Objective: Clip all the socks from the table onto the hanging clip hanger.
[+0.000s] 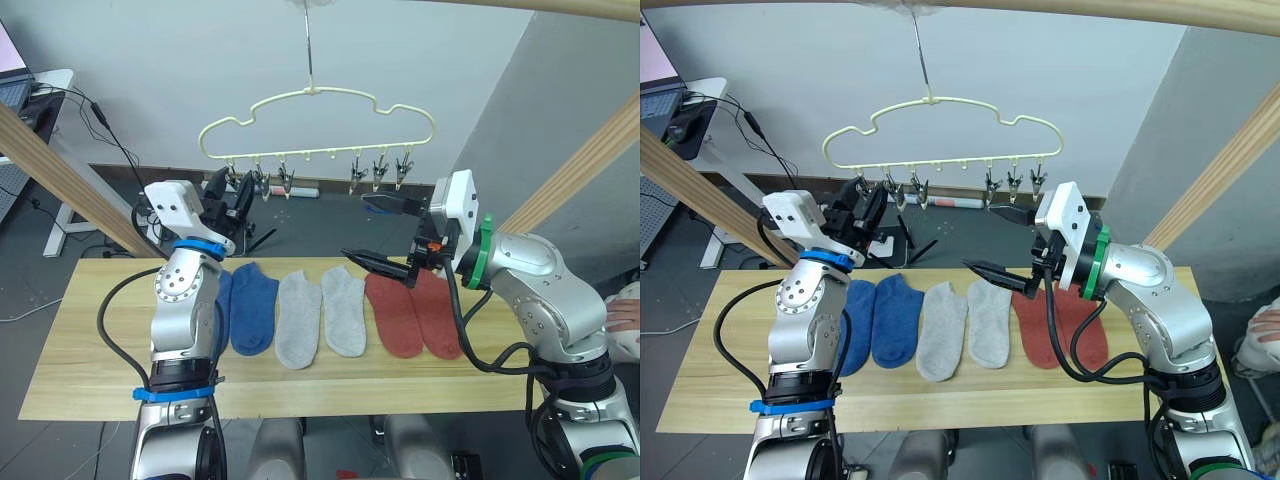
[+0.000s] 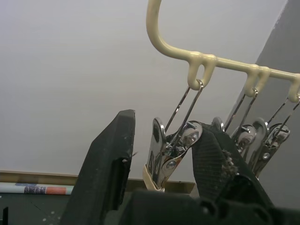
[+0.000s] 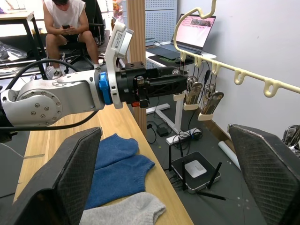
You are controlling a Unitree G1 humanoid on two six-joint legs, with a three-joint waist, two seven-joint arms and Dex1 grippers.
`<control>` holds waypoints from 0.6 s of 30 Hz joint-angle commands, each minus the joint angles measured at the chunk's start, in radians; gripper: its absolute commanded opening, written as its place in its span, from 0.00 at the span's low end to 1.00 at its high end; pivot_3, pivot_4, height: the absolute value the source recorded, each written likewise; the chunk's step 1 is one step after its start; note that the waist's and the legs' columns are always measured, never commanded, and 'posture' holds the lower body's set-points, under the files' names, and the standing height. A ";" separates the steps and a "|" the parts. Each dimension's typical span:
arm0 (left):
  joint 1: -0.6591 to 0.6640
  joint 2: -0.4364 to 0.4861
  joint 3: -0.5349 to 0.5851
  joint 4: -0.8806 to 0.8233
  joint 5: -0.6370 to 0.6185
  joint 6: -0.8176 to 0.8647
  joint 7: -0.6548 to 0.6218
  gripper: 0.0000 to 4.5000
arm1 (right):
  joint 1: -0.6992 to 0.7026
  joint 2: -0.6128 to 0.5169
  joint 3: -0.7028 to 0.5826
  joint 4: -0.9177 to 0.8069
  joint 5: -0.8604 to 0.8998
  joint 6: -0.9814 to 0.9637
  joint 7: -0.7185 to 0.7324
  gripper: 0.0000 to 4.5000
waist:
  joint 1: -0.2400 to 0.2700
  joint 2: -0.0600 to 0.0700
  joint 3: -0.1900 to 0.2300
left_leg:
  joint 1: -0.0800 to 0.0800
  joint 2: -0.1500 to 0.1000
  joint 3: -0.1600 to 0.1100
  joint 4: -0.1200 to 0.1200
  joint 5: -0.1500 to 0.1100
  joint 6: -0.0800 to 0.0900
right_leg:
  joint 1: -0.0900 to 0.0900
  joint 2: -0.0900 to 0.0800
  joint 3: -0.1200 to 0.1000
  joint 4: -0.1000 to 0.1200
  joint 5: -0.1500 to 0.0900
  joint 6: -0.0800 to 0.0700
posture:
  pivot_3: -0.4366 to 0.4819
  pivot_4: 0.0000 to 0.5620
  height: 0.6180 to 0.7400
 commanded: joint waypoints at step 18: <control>0.001 0.030 -0.011 -0.047 0.005 -0.006 -0.019 0.09 | 0.354 -0.064 0.002 0.031 -0.266 -0.084 -0.237 1.00 | 0.003 -0.001 0.001 | -0.002 -0.001 0.000 -0.001 -0.001 -0.001 | -0.001 -0.002 0.000 -0.004 -0.001 0.002 | 0.43 0.62 0.96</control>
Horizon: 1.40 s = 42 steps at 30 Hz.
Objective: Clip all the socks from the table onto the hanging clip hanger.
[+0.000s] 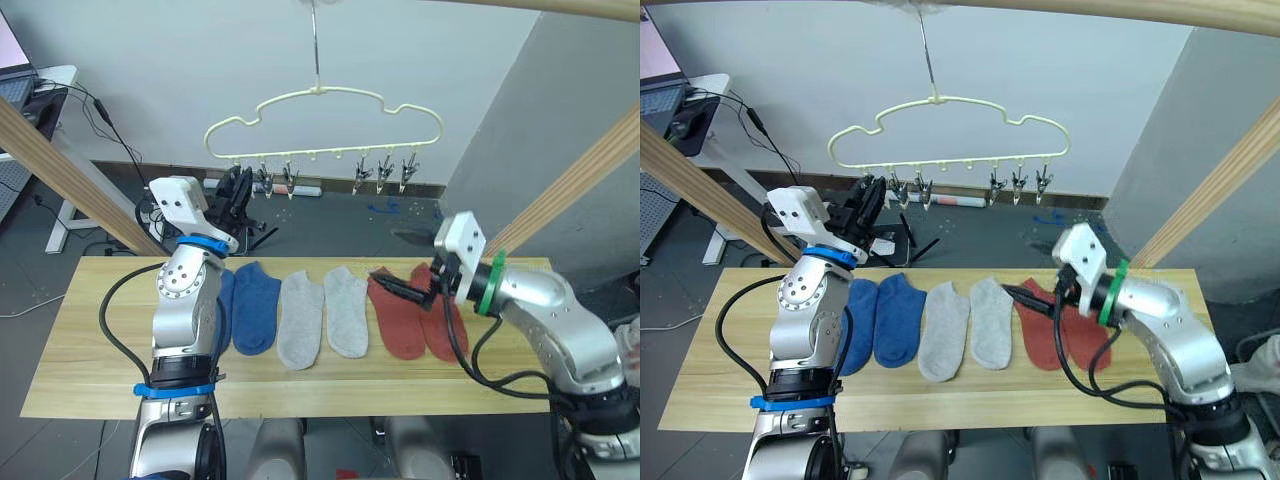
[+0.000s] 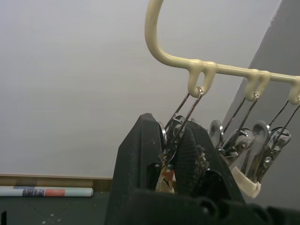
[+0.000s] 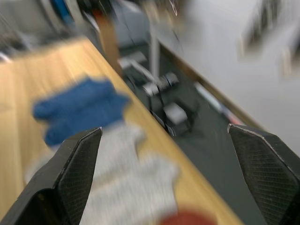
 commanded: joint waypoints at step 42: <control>0.022 0.198 0.072 -0.228 -0.344 0.473 -0.189 0.09 | -0.190 0.162 0.227 0.268 -0.232 -0.296 0.065 0.00 | -0.033 0.002 0.023 | 0.002 0.003 0.002 -0.004 0.000 -0.001 | -0.002 0.003 0.002 0.002 0.000 0.001 | 0.46 0.63 0.96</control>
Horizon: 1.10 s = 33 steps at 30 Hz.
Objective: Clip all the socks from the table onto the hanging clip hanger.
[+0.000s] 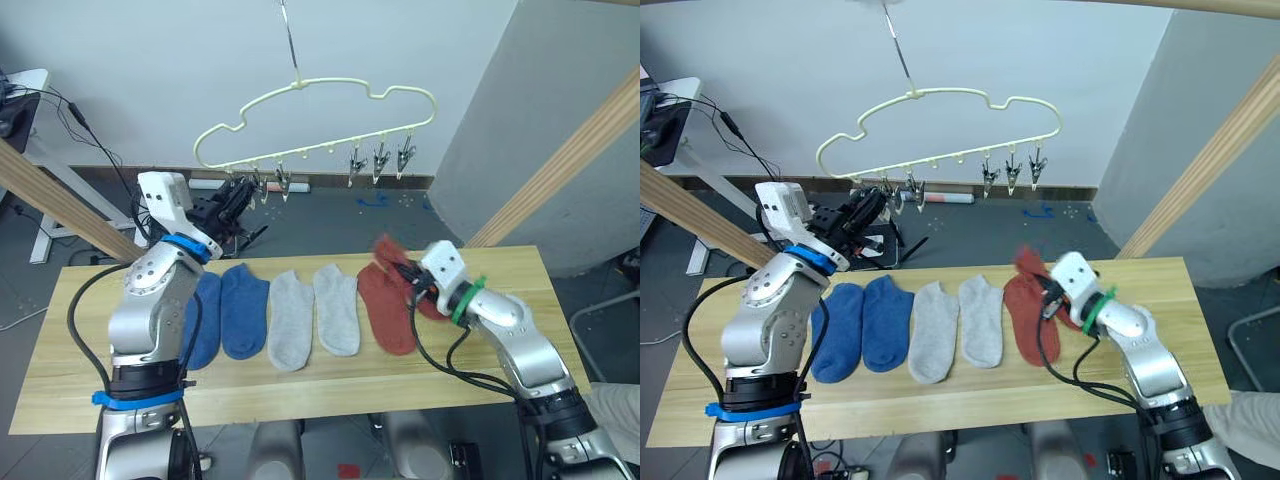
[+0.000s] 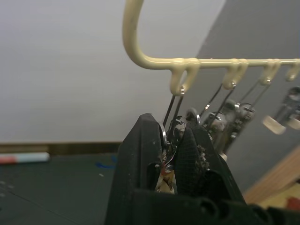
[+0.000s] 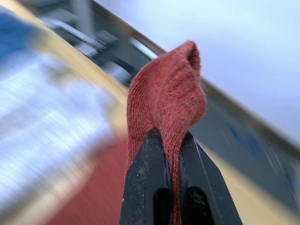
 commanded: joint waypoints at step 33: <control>0.000 0.119 0.109 -0.095 -0.375 0.394 -0.048 0.09 | -0.306 0.376 0.139 0.344 -0.016 -0.210 0.095 0.00 | 0.034 -0.001 0.001 | -0.017 -0.002 -0.006 0.005 0.001 -0.006 | -0.016 -0.004 -0.006 0.006 0.004 -0.006 | 0.49 0.61 0.96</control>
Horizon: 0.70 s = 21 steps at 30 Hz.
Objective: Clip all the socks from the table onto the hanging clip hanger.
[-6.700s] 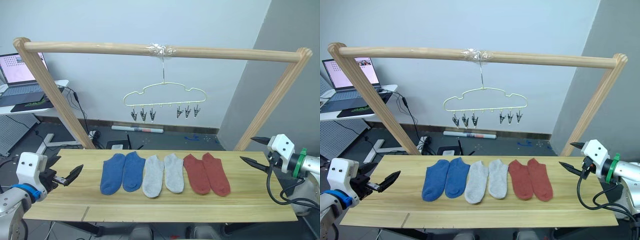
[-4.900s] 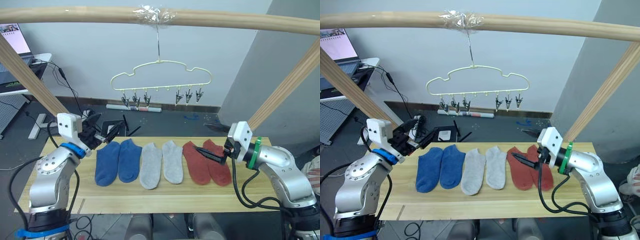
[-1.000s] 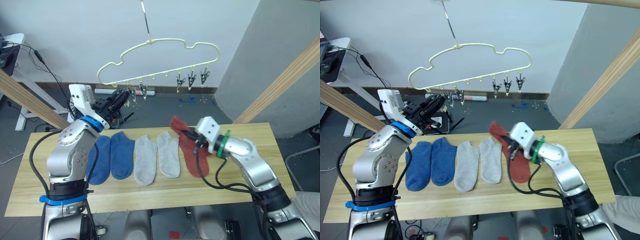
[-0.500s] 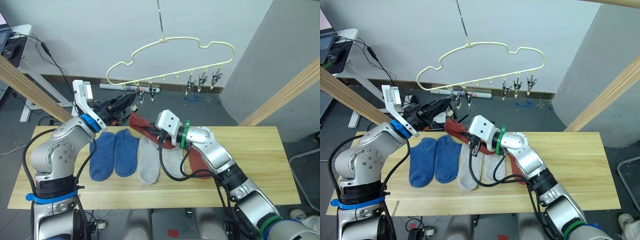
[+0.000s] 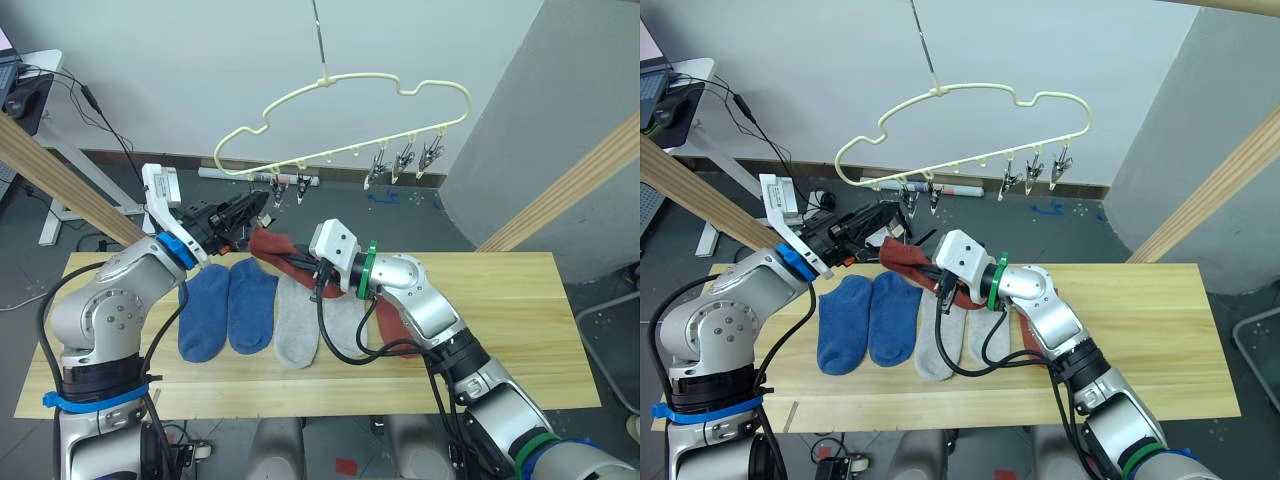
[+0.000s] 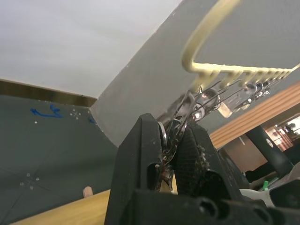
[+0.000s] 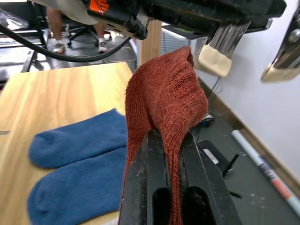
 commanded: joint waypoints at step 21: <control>0.020 0.021 0.033 -0.025 -0.058 0.019 -0.007 0.09 | -0.077 0.119 -0.088 0.066 0.110 0.136 0.011 0.00 | 0.000 0.000 0.000 | 0.000 0.000 -0.001 0.000 0.000 0.001 | 0.000 0.000 -0.001 0.001 0.000 0.000 | 0.50 0.60 0.96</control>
